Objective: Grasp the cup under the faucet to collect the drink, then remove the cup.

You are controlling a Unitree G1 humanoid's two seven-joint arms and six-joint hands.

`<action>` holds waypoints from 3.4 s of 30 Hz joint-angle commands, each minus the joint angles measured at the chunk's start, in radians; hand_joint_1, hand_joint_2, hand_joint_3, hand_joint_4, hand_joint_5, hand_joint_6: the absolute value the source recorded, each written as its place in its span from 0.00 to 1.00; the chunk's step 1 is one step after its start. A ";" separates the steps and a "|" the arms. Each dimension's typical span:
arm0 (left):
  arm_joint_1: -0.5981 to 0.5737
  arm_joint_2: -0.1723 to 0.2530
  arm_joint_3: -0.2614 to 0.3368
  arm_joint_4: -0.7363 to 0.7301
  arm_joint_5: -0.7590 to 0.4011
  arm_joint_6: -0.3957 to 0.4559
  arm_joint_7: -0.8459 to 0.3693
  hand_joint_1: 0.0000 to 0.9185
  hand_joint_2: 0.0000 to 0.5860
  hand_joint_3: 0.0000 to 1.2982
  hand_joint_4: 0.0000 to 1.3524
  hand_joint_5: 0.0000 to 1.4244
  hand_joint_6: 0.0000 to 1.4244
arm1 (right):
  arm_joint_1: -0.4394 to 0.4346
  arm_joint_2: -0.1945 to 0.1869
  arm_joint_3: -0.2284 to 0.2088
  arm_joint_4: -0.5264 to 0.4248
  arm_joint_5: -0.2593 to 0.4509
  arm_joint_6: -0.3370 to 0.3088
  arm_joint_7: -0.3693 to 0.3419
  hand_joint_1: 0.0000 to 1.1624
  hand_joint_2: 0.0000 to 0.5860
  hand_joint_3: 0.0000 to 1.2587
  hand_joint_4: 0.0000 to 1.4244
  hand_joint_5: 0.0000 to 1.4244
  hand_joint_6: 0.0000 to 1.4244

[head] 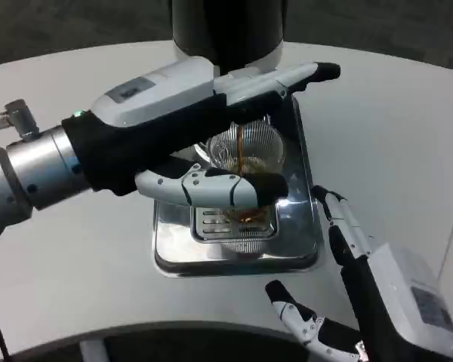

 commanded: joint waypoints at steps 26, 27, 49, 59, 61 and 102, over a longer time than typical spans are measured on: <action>0.041 0.007 -0.016 -0.021 -0.010 -0.016 0.028 0.00 0.30 0.00 0.00 0.06 0.05 | -0.385 0.016 -0.068 0.360 0.255 0.047 -0.072 0.52 0.39 0.00 0.00 0.01 0.14; 0.042 0.007 -0.015 -0.021 -0.008 -0.018 0.031 0.00 0.30 0.00 0.00 0.06 0.05 | -0.398 0.019 -0.069 0.376 0.261 0.047 -0.079 0.51 0.39 0.00 0.00 0.01 0.13; 0.048 0.026 -0.002 -0.029 0.025 -0.037 0.071 0.00 0.28 0.00 0.00 0.06 0.04 | -0.616 0.042 -0.055 0.621 0.353 0.025 -0.180 0.51 0.37 0.00 0.00 0.00 0.07; 0.048 0.042 0.000 -0.028 0.020 -0.029 0.071 0.00 0.28 0.00 0.00 0.06 0.04 | -0.690 0.062 -0.062 0.745 0.437 -0.018 -0.223 0.53 0.34 0.00 0.00 0.00 0.07; 0.049 0.044 0.001 -0.028 0.020 -0.029 0.072 0.00 0.28 0.00 0.00 0.06 0.04 | -0.704 0.063 -0.062 0.769 0.451 -0.032 -0.230 0.54 0.34 0.00 0.00 0.00 0.07; 0.081 0.033 0.066 -0.049 -0.008 -0.005 0.124 0.00 0.29 0.00 0.00 0.06 0.05 | -0.817 0.095 -0.058 0.984 0.516 -0.102 -0.323 0.66 0.29 0.00 0.05 0.04 0.12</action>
